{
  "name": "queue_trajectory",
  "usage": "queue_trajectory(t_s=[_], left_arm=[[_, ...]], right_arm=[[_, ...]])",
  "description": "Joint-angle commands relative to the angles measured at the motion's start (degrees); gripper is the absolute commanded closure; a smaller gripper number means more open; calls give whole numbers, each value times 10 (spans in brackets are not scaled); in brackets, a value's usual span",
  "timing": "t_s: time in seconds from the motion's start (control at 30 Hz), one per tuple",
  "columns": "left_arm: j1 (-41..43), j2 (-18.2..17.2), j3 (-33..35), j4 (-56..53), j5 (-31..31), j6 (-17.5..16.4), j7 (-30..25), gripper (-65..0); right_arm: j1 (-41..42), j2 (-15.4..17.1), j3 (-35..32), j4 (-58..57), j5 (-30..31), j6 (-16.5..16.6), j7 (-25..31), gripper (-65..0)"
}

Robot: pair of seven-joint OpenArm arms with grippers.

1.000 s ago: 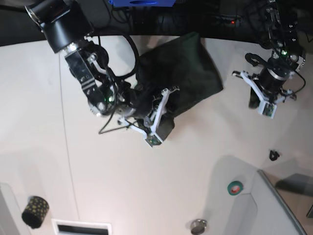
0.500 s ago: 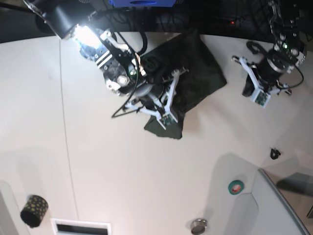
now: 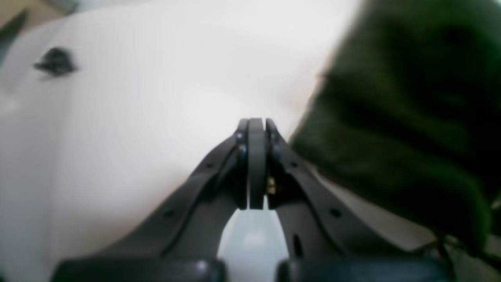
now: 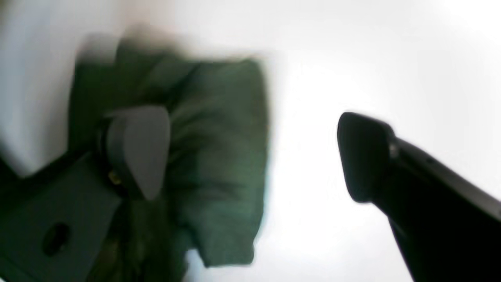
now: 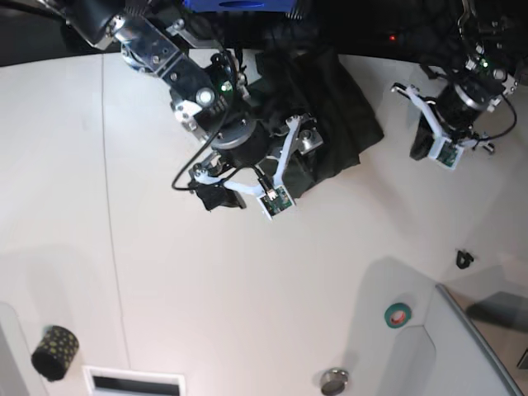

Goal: Layout the t-shirt on the table in an organized manner, then fold the t-shirt properly

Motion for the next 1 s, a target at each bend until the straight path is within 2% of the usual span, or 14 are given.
queue_trajectory(t_s=[0.0, 0.03, 0.1, 0.17, 0.23, 0.33, 0.47, 0.53, 0.6, 0.7, 0.8, 0.87, 0.9, 0.97], left_arm=[[20, 3, -11, 14, -8, -5, -45, 0], [32, 5, -12, 14, -12, -5, -61, 0], [-22, -9, -3, 14, -11, -5, -38, 0], [-75, -12, 7, 2, -13, -14, 4, 0], [-88, -13, 11, -6, -14, -30, 11, 0], [-42, -16, -7, 35, -16, -51, 6, 0], [23, -8, -91, 31, -78, -66, -128, 0], [-12, -24, -106, 26, -97, -66, -117, 0], [-45, -42, -99, 30, -85, -66, -78, 0], [-47, -50, -103, 30, -79, -66, -68, 0], [46, -53, -160, 41, -105, -66, -83, 0], [85, -42, -183, 23, -152, -66, -135, 0], [105, -36, -189, 14, -164, -66, -155, 0], [100, -41, -182, 4, -142, -66, -158, 0]], right_arm=[[-24, 15, -8, 62, -47, -28, 39, -591], [-30, 37, -10, 87, -81, -47, 45, -590], [15, 52, -9, 107, -137, -57, 46, -593], [46, 99, -8, 112, -130, -74, 48, -587], [30, 135, 18, 112, -130, -110, 67, -587], [-111, 163, 109, 136, -136, -131, 176, -587], [-307, 154, 276, 124, -138, -132, 360, -585], [-332, 134, 383, 124, -117, -121, 445, -593], [-363, 118, 502, 124, -60, -82, 454, -590], [-407, 90, 688, 83, 48, 13, 468, -585], [-502, -14, 874, 54, 129, 105, 536, -572], [-518, -87, 976, -18, 151, 168, 569, -462], [-520, -109, 1023, -68, 151, 206, 570, -344], [-503, -113, 1056, -130, 150, 275, 554, -33]])
